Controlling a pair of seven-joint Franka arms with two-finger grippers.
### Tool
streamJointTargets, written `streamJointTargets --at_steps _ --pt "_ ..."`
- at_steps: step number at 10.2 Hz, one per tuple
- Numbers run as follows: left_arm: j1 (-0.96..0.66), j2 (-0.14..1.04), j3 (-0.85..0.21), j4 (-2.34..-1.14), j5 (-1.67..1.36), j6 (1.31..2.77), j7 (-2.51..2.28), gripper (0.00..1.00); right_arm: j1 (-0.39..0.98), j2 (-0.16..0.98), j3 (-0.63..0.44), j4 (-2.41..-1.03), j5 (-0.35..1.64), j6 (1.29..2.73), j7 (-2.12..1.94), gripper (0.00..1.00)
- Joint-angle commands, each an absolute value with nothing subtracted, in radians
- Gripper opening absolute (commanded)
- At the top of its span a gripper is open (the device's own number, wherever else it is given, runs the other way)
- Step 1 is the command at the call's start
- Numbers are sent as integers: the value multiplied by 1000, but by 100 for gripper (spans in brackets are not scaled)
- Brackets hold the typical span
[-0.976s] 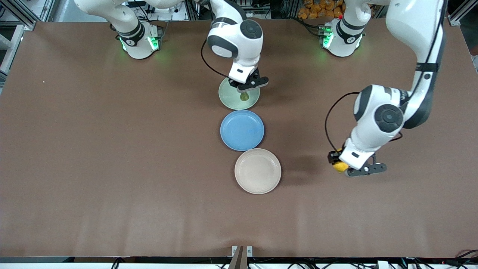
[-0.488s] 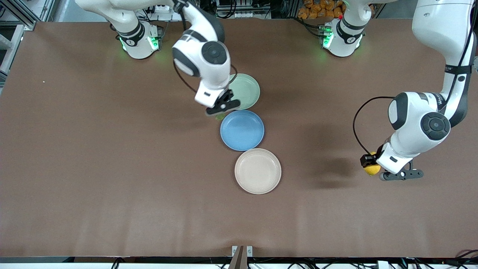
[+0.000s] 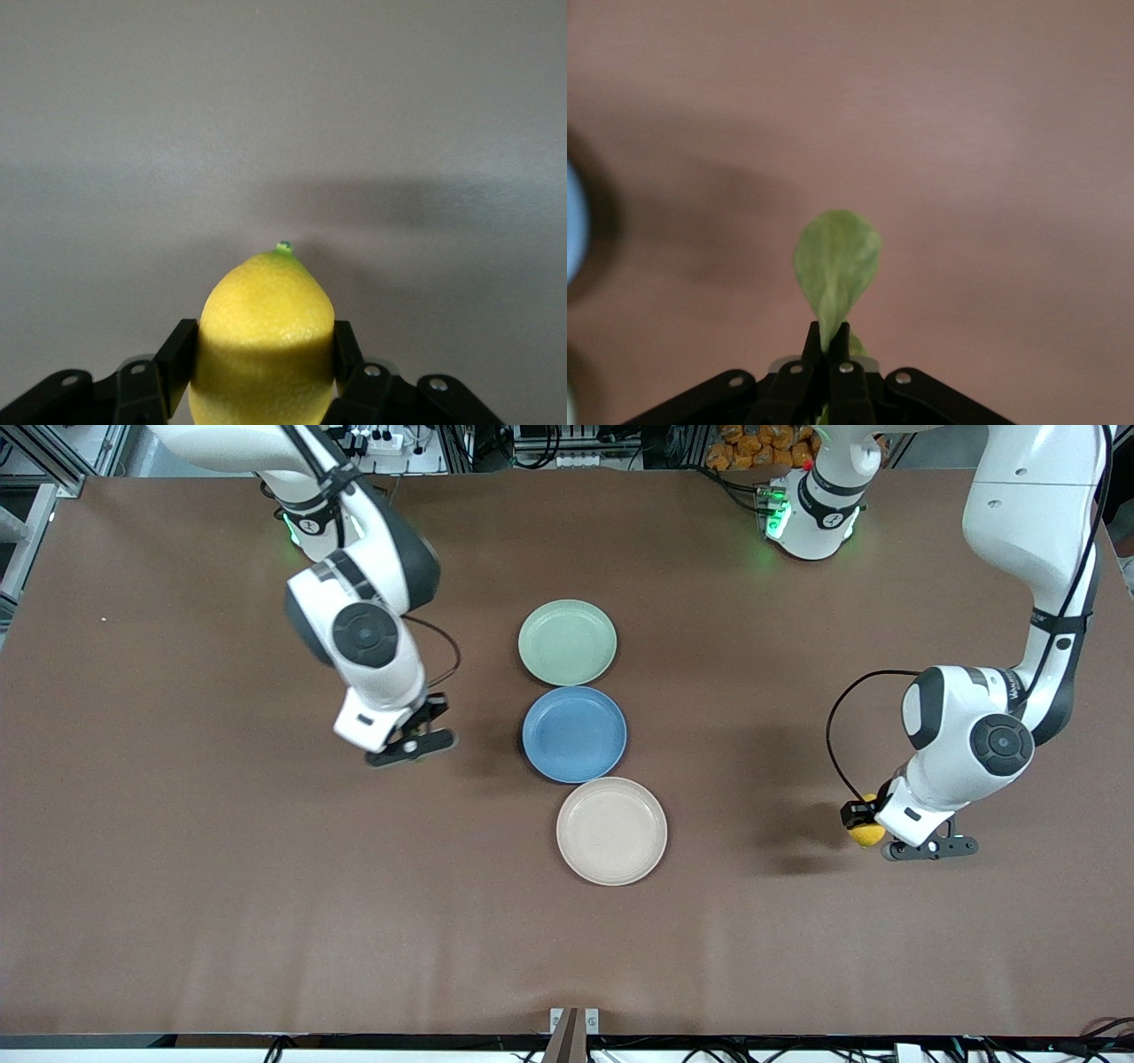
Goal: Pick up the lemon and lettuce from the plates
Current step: 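Carry the lemon away with the left gripper while the right gripper carries lettuce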
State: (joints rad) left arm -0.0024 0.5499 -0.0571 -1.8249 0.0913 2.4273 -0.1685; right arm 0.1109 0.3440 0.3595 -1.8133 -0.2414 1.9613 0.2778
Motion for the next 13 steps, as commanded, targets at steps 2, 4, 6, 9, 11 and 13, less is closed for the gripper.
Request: streamJointTargets --at_steps 2,4,6,9,11,13 --pt "0 581 -63 -1825 110 2442 -166 0 106 331 154 -1836 -215 1973 64 0" --pt "-5 594 -63 -1825 106 2441 -179 94 101 339 45 -1836 -215 2005 -33 0" --pt "-3 591 -63 -1824 106 2434 -169 100 54 388 2 -1838 -213 2087 -31 0" --pt "-17 520 -80 -1824 106 2378 -184 100 0 483 -5 -1839 -151 2189 -32 0" --pt "-17 447 -116 -1868 106 2338 -190 100 -14 517 -25 -1856 -130 2235 -46 0" --pt "-15 349 -139 -1946 106 2332 -247 100 1 515 -25 -1862 -121 2240 -45 0"
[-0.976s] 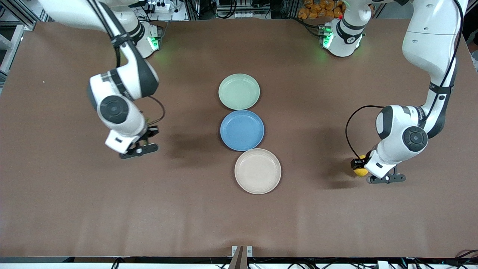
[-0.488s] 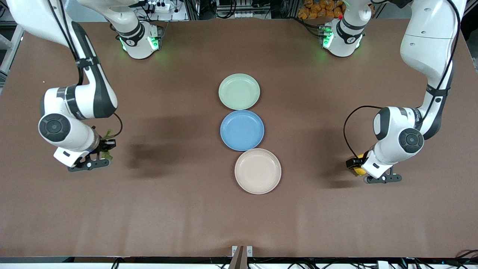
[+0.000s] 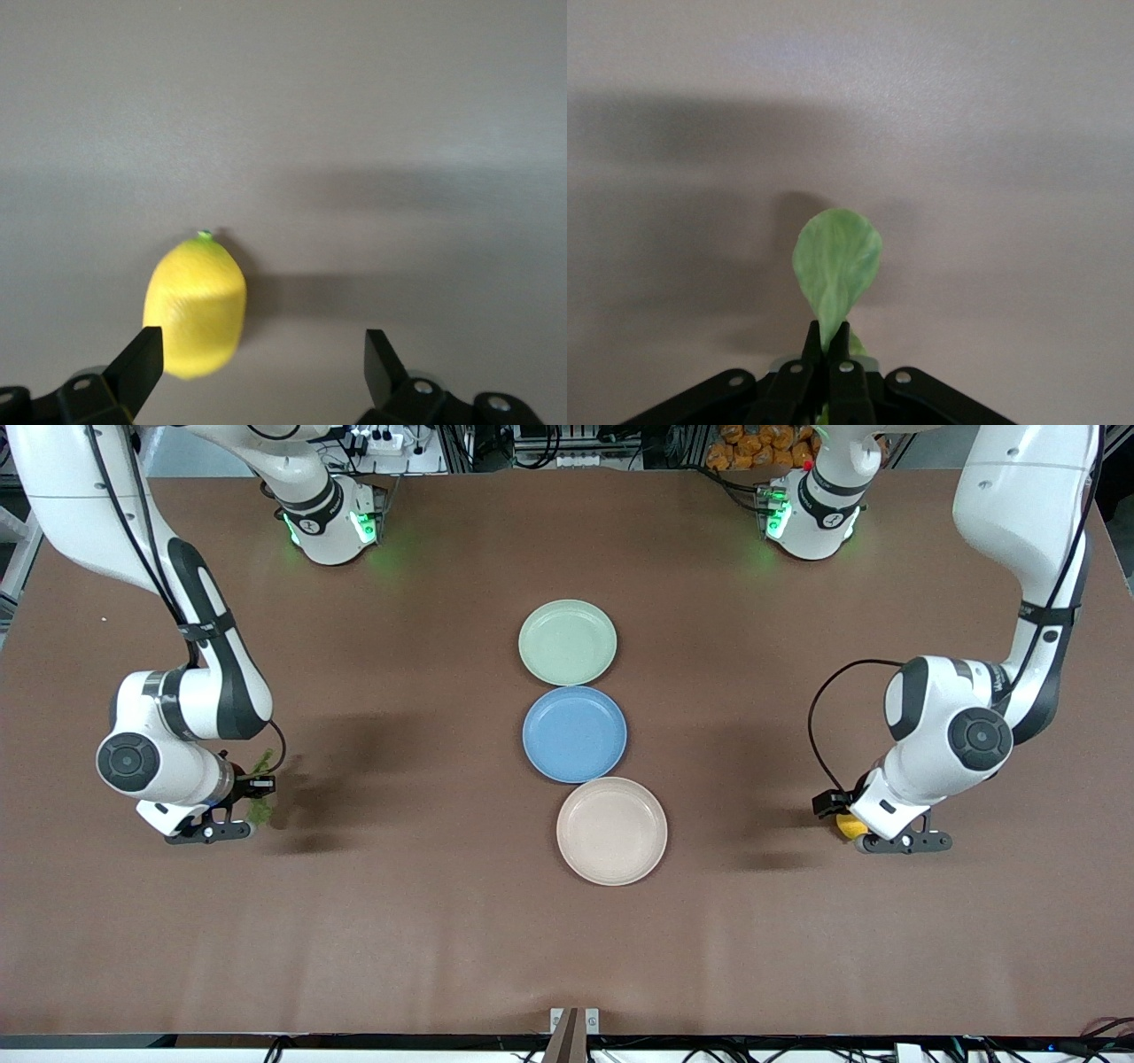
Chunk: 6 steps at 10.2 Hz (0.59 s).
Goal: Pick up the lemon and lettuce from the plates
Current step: 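Carry the lemon away with the left gripper while the right gripper carries lettuce, then release the lemon with the left gripper while the right gripper releases the lettuce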
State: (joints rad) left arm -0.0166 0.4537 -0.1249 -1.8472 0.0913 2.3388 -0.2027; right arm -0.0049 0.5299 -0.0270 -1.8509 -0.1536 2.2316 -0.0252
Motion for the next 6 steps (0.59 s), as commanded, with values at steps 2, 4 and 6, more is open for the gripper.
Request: streamJointTargets --at_steps 2,4,6 --pt "-15 244 -173 -2031 106 2306 -308 100 3 520 -25 -1887 -118 2246 -46 0" --pt "-17 123 -187 -2113 106 2269 -333 100 -2 517 -25 -1901 -89 2246 -46 2" --pt "4 29 -187 -2137 106 2182 -315 100 0 511 -25 -1905 -68 2246 -46 99"
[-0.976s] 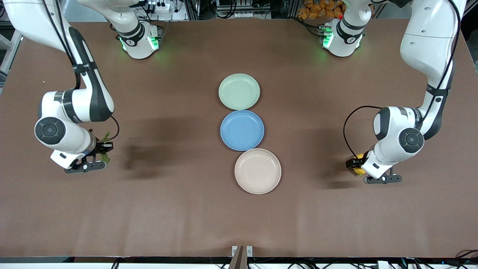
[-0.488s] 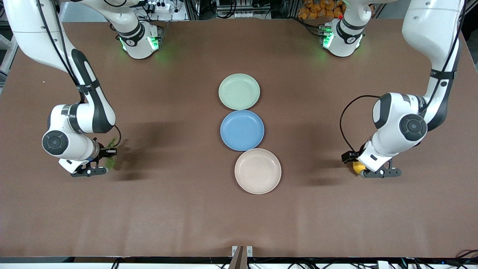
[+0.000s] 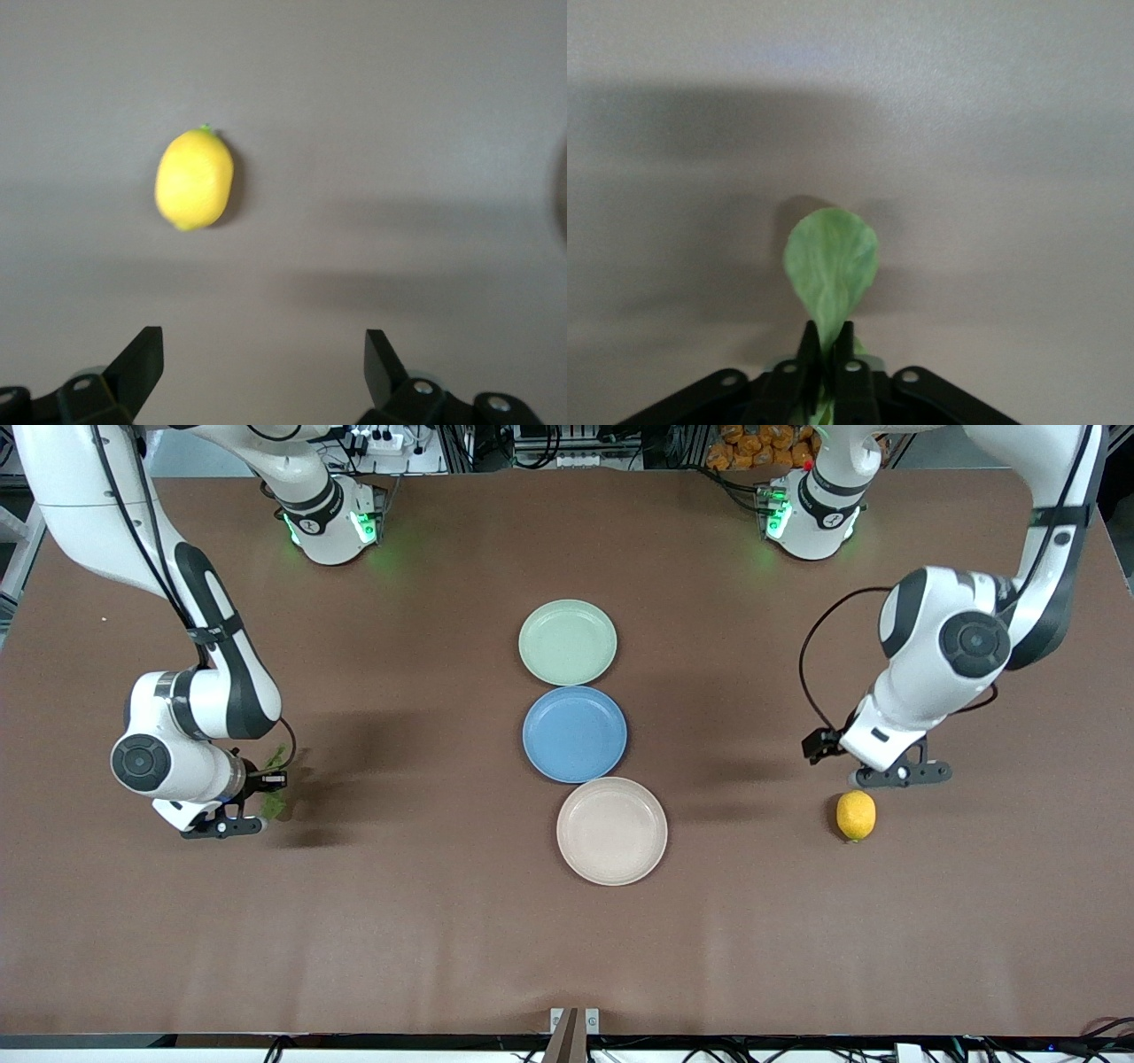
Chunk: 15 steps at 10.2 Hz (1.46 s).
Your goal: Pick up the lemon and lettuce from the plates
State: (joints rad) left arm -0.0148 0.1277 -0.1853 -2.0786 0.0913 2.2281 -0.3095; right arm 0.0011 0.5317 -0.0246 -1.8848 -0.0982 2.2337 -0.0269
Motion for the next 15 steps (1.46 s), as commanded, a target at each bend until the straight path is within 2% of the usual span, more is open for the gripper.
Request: streamJointTargets --at_steps 1,2,6,7,13,15 --pt "6 12 -187 -2135 106 2174 -313 100 0 493 -25 -1898 -67 2235 -48 100" --pt "12 2 -189 -2126 100 2174 -311 100 0 473 -25 -1896 -67 2230 -46 100" --pt "3 -21 -190 -1955 107 2174 -328 100 0 394 -25 -1864 -64 2142 -46 100" --pt "6 -28 -190 -1919 100 2130 -324 100 -3 376 -25 -1824 -63 2082 -46 100" --pt "8 -35 -193 -1659 8 1647 -184 100 -6 198 -26 -1662 -51 1801 -48 100" --pt "8 -43 -192 -1582 5 1574 -184 100 3 117 -26 -1660 -2 1758 -46 100"
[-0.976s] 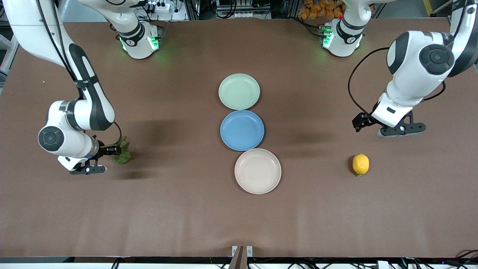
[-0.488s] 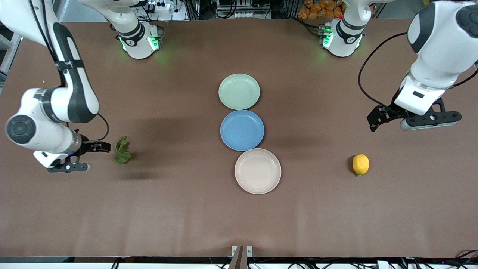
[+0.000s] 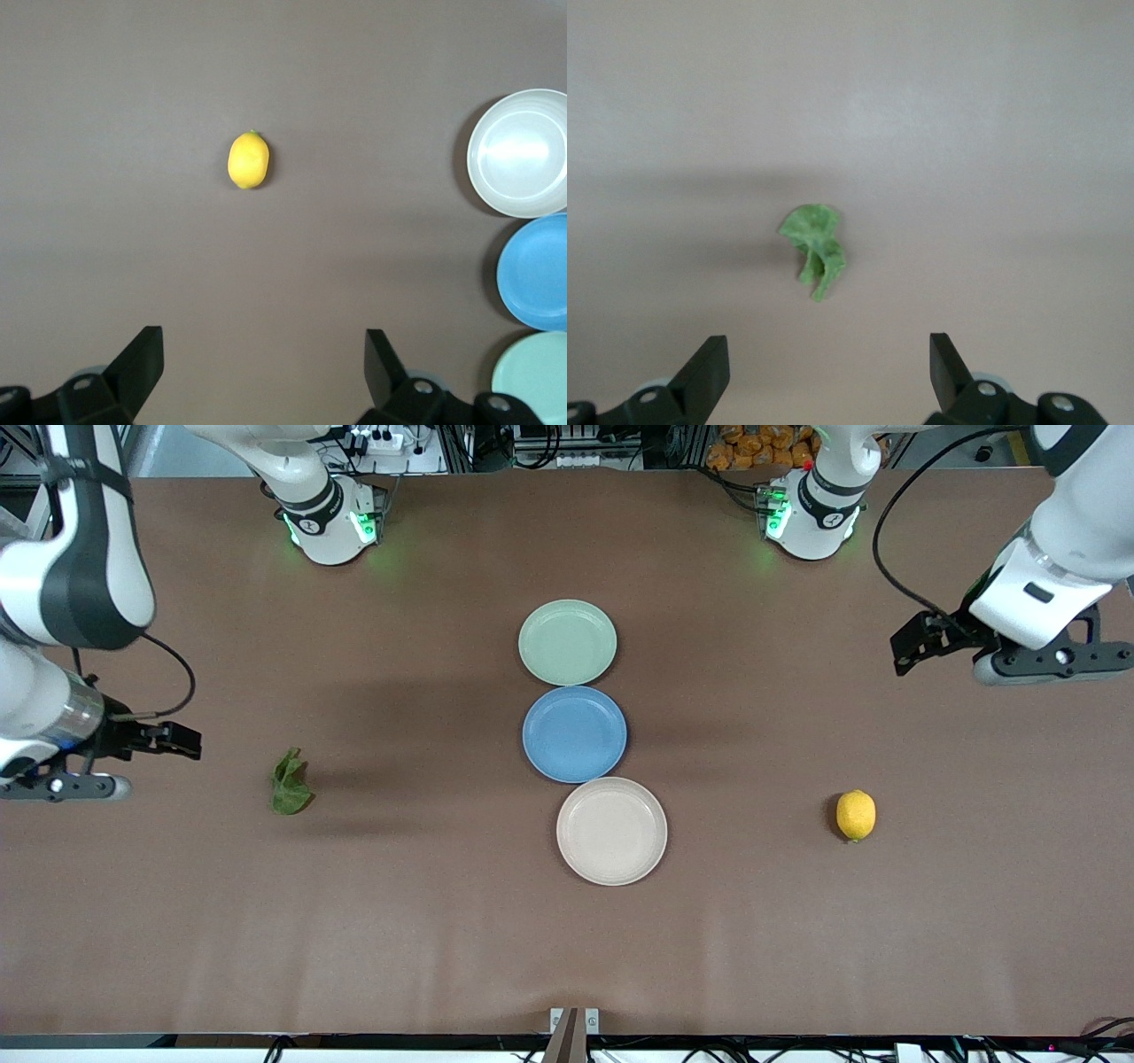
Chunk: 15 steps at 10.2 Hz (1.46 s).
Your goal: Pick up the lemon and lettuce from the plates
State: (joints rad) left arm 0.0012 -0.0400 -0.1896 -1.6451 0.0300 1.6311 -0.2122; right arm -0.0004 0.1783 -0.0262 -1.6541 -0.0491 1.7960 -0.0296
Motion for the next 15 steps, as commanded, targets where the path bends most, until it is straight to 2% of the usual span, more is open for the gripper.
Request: streamJointTargets --at_steps 1,3,5,9,15 --pt "6 -43 -189 -1550 8 1548 -186 100 6 103 -28 -1639 20 1728 -45 100" --pt "6 -38 -189 -1497 18 1508 -186 100 6 94 -28 -1559 21 1642 -41 100" --pt "6 -38 -193 -1494 25 1506 -186 100 6 72 -29 -1484 20 1539 -40 100" --pt "8 -41 -190 -1494 21 1506 -183 100 15 35 -31 -1427 18 1491 -40 100" --pt "3 -41 -193 -1496 21 1506 -181 100 15 8 -34 -1427 26 1473 -38 100"
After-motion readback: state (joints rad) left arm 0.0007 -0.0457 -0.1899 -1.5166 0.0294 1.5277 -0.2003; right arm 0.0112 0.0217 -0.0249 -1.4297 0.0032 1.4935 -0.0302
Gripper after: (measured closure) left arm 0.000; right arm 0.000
